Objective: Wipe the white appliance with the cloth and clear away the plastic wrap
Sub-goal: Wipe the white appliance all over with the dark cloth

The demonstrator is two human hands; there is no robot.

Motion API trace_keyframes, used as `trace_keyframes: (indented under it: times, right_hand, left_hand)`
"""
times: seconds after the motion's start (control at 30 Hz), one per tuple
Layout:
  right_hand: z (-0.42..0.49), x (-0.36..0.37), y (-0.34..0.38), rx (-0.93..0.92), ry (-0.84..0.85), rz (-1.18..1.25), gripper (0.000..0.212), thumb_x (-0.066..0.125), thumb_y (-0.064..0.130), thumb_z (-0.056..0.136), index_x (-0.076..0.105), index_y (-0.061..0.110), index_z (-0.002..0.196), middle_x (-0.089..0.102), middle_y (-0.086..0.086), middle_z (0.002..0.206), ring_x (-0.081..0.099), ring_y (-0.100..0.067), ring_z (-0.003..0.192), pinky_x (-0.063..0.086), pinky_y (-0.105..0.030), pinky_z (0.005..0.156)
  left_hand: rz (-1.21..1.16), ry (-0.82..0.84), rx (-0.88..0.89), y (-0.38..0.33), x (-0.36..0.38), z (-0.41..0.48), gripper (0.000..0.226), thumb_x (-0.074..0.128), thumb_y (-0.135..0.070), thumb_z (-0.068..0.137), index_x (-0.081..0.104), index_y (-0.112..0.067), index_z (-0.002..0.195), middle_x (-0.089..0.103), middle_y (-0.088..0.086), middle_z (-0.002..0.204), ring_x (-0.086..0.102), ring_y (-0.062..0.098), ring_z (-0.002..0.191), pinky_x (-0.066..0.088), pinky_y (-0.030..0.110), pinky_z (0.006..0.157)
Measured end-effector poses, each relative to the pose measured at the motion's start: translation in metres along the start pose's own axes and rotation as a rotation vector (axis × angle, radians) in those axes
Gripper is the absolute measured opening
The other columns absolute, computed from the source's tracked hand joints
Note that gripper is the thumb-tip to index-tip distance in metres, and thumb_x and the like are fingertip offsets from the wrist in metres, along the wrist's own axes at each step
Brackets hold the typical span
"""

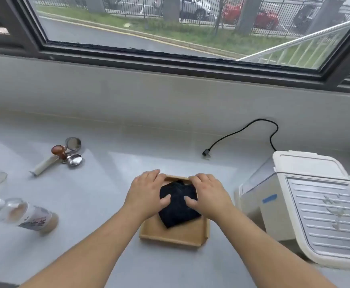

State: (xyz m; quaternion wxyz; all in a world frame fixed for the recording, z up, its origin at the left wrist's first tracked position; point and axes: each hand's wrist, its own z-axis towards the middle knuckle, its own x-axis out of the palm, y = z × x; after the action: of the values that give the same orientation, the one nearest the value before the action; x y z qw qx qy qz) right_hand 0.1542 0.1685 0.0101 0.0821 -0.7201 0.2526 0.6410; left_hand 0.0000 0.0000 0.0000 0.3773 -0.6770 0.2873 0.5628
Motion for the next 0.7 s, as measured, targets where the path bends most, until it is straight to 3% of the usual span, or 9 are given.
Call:
trace_keyframes:
  times: [0.17,0.4,0.57,0.7]
  right_hand:
    - [-0.001,0.028,0.002,-0.022,0.107,0.033,0.072,0.058,0.059,0.089,0.045,0.026,0.151,0.053,0.002,0.148,0.044,-0.023,0.136,0.038,-0.037,0.115]
    - [0.004,0.057,0.009,-0.055,0.236,0.053,0.079,0.061,0.053,0.092,0.032,0.027,0.161,0.037,-0.003,0.165,0.031,-0.028,0.152,0.028,-0.040,0.124]
    - [0.003,0.069,0.011,-0.083,0.258,0.025,0.072,0.060,0.050,0.092,0.036,0.027,0.156,0.048,-0.001,0.152,0.048,-0.028,0.130,0.043,-0.040,0.111]
    - [0.001,0.073,0.014,-0.097,0.247,0.008,0.067,0.059,0.047,0.092,0.039,0.028,0.152,0.052,-0.001,0.143,0.051,-0.028,0.122,0.045,-0.039,0.104]
  left_hand:
    - [0.011,0.148,0.007,0.002,0.022,-0.001,0.072,0.052,-0.063,0.085,0.048,-0.029,0.149,0.045,-0.004,0.158,0.045,0.022,0.140,0.040,0.039,0.114]
    - [0.117,0.304,0.030,0.000,0.043,0.001,0.064,0.059,-0.058,0.089,0.052,-0.025,0.144,0.056,-0.002,0.141,0.051,0.023,0.127,0.049,0.040,0.100]
    - [0.140,0.317,0.012,0.001,0.049,0.004,0.053,0.064,-0.051,0.090,0.057,-0.024,0.135,0.059,0.000,0.129,0.054,0.024,0.120,0.051,0.040,0.095]
    - [0.111,0.292,0.014,-0.001,0.050,0.005,0.032,0.060,-0.038,0.095,0.062,-0.024,0.123,0.060,0.000,0.122,0.056,0.024,0.113,0.050,0.039,0.088]
